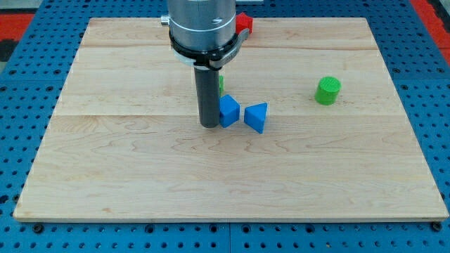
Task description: Move the green star right above the cube
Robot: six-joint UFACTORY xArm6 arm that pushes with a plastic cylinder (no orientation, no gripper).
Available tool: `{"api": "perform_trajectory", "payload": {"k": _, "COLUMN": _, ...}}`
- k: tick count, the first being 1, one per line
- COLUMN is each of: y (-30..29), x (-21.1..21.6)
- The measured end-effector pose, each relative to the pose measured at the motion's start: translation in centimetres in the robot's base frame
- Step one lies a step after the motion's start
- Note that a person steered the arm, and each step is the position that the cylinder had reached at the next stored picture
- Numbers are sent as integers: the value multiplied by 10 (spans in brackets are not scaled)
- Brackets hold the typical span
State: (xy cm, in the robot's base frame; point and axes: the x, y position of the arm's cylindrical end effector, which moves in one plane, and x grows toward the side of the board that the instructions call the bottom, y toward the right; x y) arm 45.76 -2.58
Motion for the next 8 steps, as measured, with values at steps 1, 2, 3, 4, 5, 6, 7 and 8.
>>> {"api": "perform_trajectory", "payload": {"k": 1, "y": 32, "x": -1}}
{"api": "perform_trajectory", "payload": {"k": 2, "y": 81, "x": -1}}
{"api": "perform_trajectory", "payload": {"k": 3, "y": 129, "x": -1}}
{"api": "perform_trajectory", "payload": {"k": 4, "y": 79, "x": 18}}
{"api": "perform_trajectory", "payload": {"k": 5, "y": 7, "x": 14}}
{"api": "perform_trajectory", "payload": {"k": 6, "y": -44, "x": -24}}
{"api": "perform_trajectory", "payload": {"k": 7, "y": -49, "x": -45}}
{"api": "perform_trajectory", "payload": {"k": 8, "y": -10, "x": -55}}
